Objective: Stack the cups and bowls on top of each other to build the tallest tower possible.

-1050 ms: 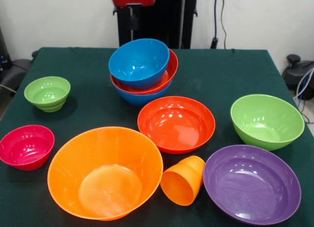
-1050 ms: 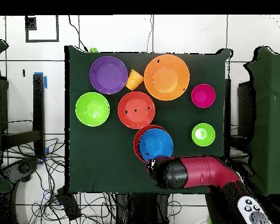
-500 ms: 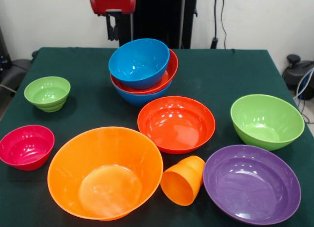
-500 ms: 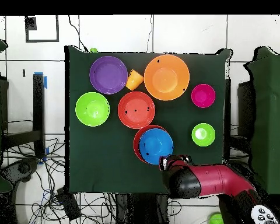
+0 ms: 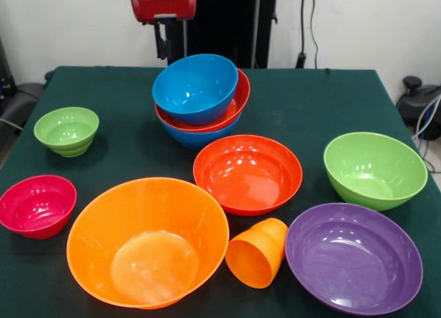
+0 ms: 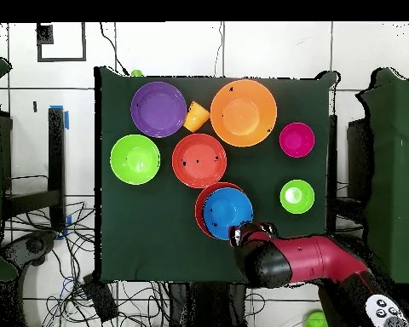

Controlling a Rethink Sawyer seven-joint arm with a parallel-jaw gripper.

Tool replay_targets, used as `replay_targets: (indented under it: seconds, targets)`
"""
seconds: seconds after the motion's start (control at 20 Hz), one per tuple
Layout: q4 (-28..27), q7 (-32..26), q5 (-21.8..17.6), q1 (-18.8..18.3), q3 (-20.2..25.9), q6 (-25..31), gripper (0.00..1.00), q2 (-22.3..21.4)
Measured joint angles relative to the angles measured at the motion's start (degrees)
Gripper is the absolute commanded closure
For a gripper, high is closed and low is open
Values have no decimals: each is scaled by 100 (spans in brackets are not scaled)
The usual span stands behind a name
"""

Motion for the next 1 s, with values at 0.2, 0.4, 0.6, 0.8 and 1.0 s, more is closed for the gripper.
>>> replay_targets:
  seconds: [0.2, 0.4, 0.6, 0.8, 1.0]
  targets:
    - [7, 0, 0, -69, 107, -6, 100, 71]
    - [26, 0, -1, -111, 168, -56, 100, 150]
    - [43, 0, -1, -112, 186, -206, 100, 308]
    - [49, 0, -44, -91, 184, -469, 100, 485]
    - [50, 0, -171, -18, 160, -687, 100, 646]
